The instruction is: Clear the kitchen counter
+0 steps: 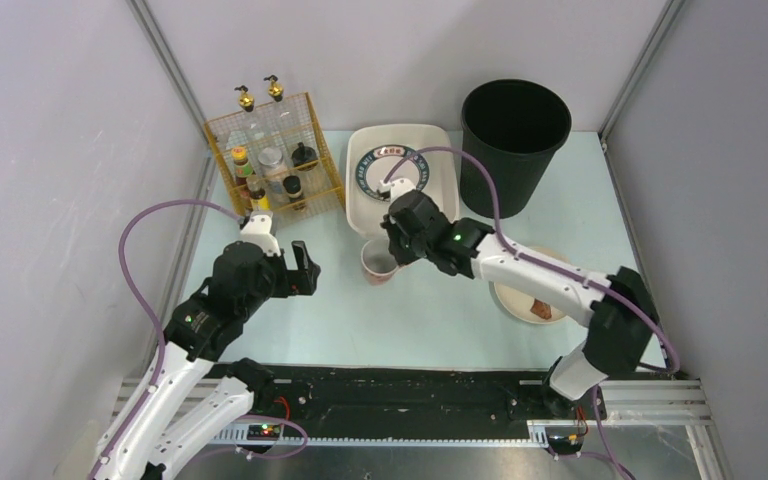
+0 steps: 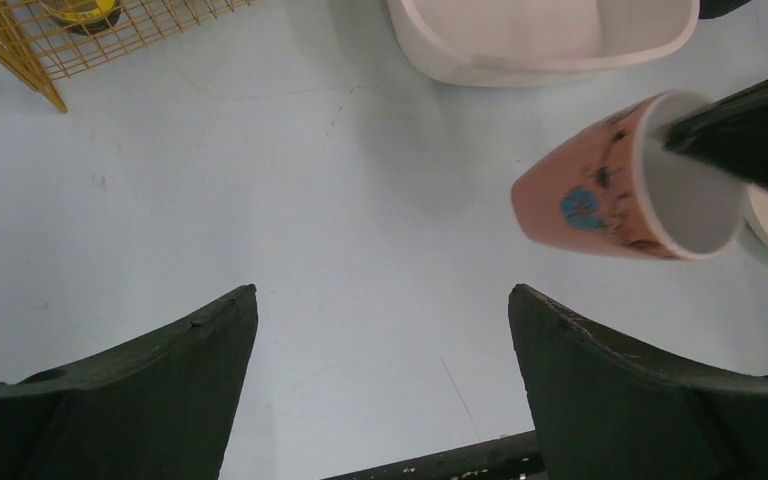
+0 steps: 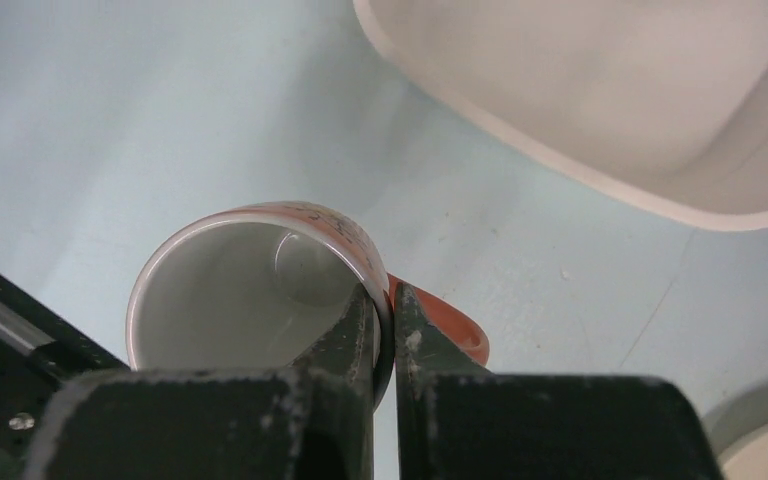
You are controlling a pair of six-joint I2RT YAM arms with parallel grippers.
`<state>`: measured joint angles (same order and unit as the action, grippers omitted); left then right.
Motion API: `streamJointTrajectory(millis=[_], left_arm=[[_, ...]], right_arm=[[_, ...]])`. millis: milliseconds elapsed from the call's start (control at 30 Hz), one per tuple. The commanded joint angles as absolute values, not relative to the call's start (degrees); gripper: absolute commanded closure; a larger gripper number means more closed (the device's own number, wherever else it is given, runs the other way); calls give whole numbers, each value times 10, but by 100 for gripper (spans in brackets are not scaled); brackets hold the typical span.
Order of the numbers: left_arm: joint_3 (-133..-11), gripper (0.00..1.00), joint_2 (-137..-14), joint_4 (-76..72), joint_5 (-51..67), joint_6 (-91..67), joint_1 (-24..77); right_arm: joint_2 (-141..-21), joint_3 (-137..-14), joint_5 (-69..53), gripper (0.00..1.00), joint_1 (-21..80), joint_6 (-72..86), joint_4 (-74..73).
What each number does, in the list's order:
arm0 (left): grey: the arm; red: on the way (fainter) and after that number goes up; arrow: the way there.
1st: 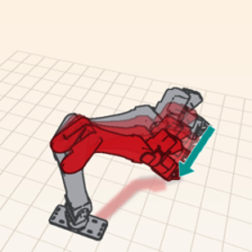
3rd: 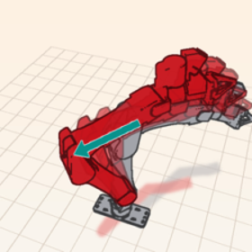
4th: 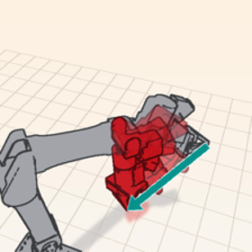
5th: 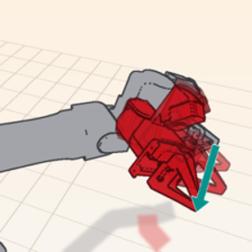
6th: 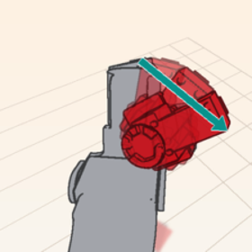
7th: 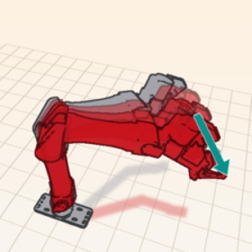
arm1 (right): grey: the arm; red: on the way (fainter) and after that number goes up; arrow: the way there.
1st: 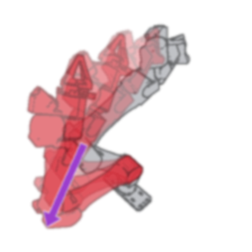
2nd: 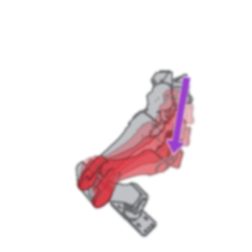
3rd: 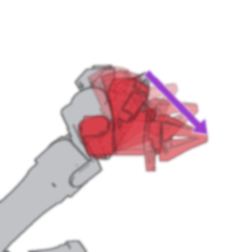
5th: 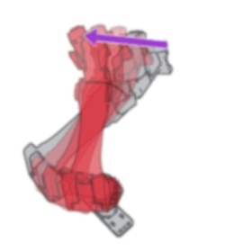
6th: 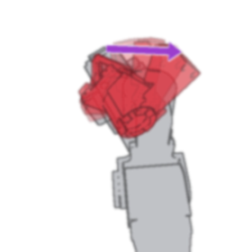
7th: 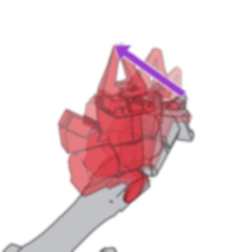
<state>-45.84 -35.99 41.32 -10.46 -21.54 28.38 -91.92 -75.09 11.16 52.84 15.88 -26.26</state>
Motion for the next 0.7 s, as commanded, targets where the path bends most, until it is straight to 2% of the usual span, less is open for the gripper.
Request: streamJointTrajectory(millis=[0,300,667], left_arm=[[-459,2,-358,410,-107,-220,286],[-459,2,-357,409,-107,-219,286],[-459,2,-358,409,-109,-218,286]], right_arm=[[-851,-806,125,100,525,151,-243],[-848,-842,139,100,462,149,-214],[-981,-928,124,100,392,157,-189]])
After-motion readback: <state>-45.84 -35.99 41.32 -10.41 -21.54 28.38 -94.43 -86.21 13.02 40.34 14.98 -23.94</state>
